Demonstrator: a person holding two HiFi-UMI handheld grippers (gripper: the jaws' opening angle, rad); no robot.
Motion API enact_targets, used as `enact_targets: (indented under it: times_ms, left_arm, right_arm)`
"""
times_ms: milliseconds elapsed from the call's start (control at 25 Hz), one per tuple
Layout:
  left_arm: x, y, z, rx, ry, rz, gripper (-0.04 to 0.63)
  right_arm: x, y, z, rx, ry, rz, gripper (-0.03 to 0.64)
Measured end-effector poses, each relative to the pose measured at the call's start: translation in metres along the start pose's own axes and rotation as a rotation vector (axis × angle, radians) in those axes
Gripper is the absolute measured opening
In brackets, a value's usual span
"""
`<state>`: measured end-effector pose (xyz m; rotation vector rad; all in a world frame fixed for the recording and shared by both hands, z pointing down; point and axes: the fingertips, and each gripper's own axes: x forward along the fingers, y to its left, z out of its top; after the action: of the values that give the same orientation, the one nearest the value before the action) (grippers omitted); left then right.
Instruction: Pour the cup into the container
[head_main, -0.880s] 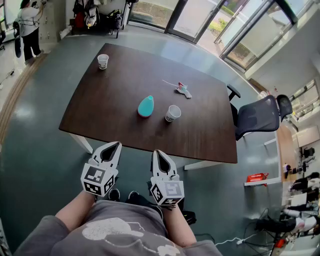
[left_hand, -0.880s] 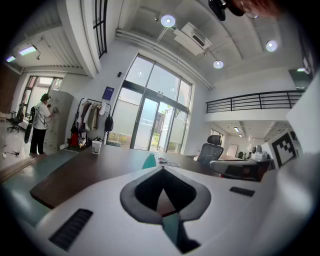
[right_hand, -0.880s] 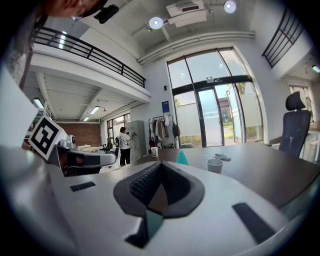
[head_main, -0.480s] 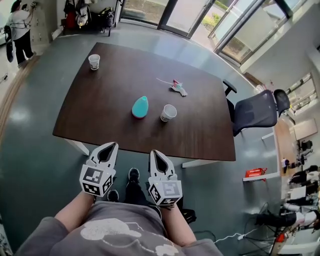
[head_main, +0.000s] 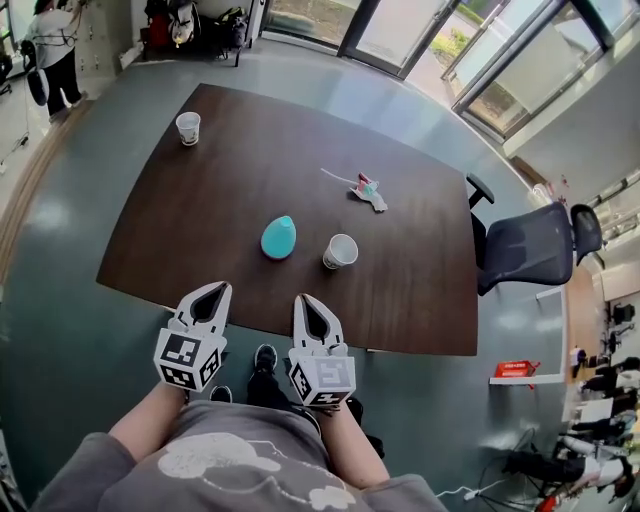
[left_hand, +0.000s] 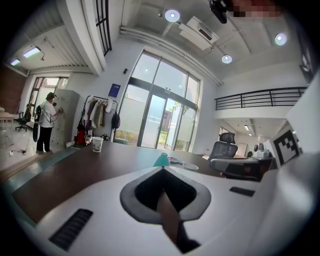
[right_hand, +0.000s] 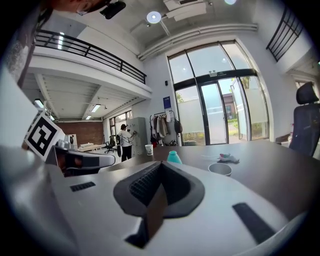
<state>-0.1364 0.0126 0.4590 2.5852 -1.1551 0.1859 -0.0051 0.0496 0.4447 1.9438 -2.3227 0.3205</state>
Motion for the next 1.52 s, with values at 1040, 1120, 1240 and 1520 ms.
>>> enact_targets:
  times_ms: [1040, 1120, 1240, 1520]
  left_arm:
    - [0.126, -0.02, 0.016, 0.034, -0.006, 0.053, 0.008]
    - [0.13, -0.026, 0.012, 0.035, 0.004, 0.043, 0.008]
    - [0.132, -0.031, 0.015, 0.047, -0.004, 0.039, 0.008]
    - [0.138, -0.018, 0.01, 0.081, 0.022, 0.064, 0.008]
  right_arm:
    - [0.065, -0.121, 0.016, -0.011, -0.005, 0.042, -0.012]
    - [0.063, -0.133, 0.014, -0.009, -0.007, 0.034, -0.012]
    - [0.059, -0.151, 0.021, -0.013, -0.03, 0.003, -0.012]
    - [0.045, -0.185, 0.01, 0.001, -0.022, -0.07, -0.012]
